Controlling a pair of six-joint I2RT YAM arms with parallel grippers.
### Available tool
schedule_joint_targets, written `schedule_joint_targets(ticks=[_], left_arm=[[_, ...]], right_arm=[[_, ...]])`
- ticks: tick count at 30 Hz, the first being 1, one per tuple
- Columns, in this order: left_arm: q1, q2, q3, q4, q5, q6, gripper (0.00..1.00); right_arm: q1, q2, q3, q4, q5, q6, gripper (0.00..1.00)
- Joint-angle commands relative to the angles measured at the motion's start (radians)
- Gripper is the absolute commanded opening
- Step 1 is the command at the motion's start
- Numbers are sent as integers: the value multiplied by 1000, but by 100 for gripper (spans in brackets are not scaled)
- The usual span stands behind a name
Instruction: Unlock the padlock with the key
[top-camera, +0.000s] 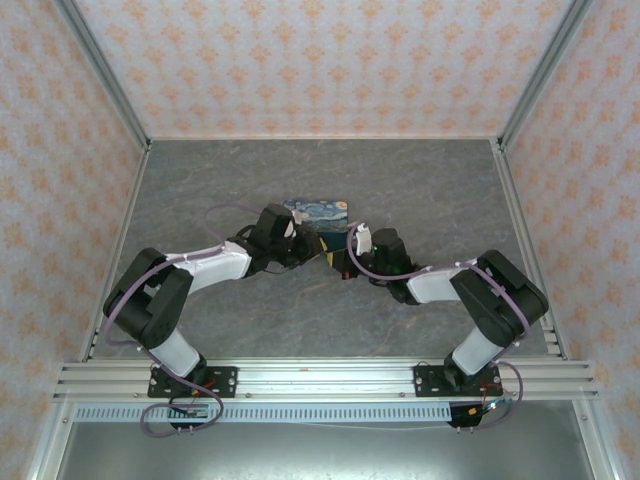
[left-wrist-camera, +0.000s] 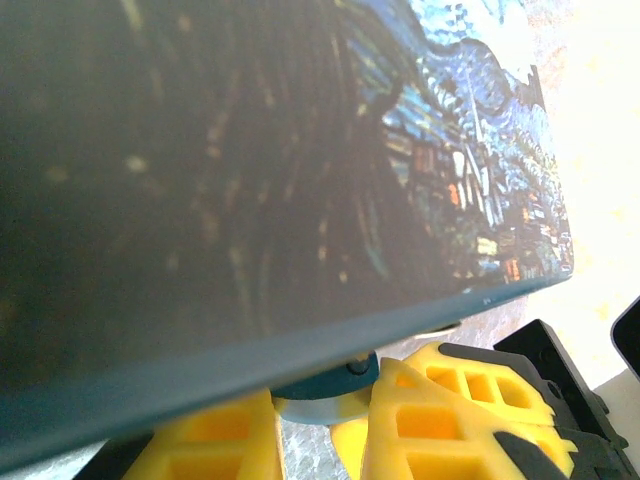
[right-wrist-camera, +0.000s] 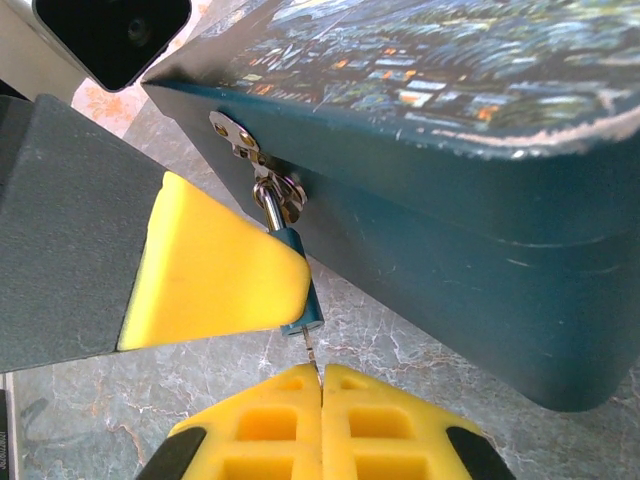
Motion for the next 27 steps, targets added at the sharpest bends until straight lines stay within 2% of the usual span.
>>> schedule_joint_targets(ticks=[1, 4, 9, 15, 21, 27], left_arm=[[7, 13, -54, -106, -98, 54, 18], [6, -1, -68, -82, -113, 74, 18], [6, -9, -76, -78, -115, 98, 18], [5, -11, -85, -68, -120, 116, 18], [0, -2, -79, -62, -113, 111, 18], [-22, 5, -63, -72, -110, 109, 18]], right_arm=[[-12, -52, 17, 147, -39, 22, 0], [-12, -18, 34, 150, -83, 76, 0], [-12, 10, 12, 234, -72, 130, 0], [-12, 16, 22, 226, -91, 144, 0], [-10, 7, 25, 221, -55, 128, 0], [-2, 49, 89, 251, -89, 149, 0]])
